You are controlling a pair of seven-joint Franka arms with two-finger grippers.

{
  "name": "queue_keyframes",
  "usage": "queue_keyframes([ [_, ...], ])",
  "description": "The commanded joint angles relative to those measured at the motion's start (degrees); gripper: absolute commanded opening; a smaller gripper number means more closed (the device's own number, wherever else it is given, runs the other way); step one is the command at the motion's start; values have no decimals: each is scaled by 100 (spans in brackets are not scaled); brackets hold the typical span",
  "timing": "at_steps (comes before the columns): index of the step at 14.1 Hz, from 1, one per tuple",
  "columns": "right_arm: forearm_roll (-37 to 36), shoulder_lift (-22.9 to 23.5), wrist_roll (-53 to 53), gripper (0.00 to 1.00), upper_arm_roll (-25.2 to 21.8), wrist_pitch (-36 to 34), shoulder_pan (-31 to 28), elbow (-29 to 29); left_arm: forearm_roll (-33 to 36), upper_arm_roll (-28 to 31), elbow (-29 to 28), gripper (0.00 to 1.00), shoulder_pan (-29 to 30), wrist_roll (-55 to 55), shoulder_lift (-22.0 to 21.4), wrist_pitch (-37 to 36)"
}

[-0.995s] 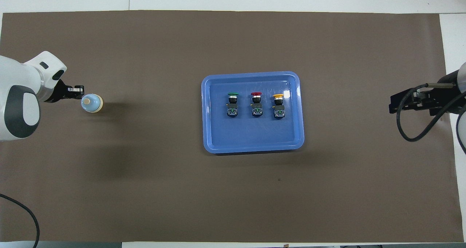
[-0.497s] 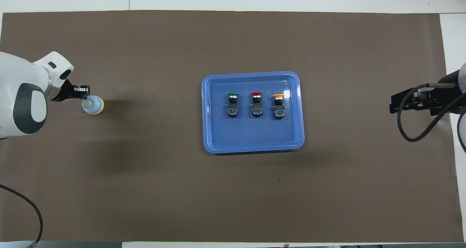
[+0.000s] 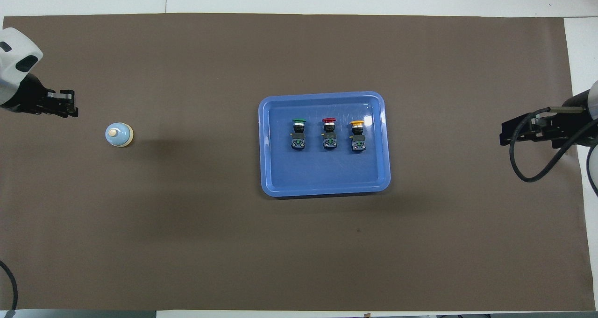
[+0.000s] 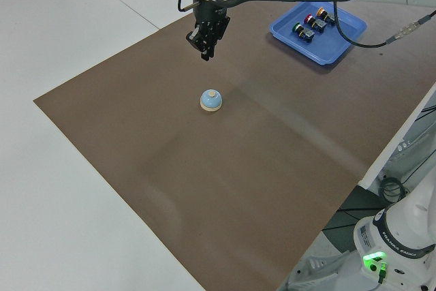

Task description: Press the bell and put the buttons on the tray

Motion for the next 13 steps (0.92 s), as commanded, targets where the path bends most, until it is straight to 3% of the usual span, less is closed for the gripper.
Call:
queue_keyframes([
  [1, -43, -113, 25, 100, 51, -54, -79, -83, 42, 24, -79, 100, -58, 17, -507, -438],
  [8, -43, -113, 25, 100, 51, -46, -79, -83, 33, -73, -52, 100, -102, 17, -1386, -1441],
  [13, -43, -113, 25, 100, 59, -55, -79, -83, 25, -55, -26, 100, -119, 53, -1396, -1556],
])
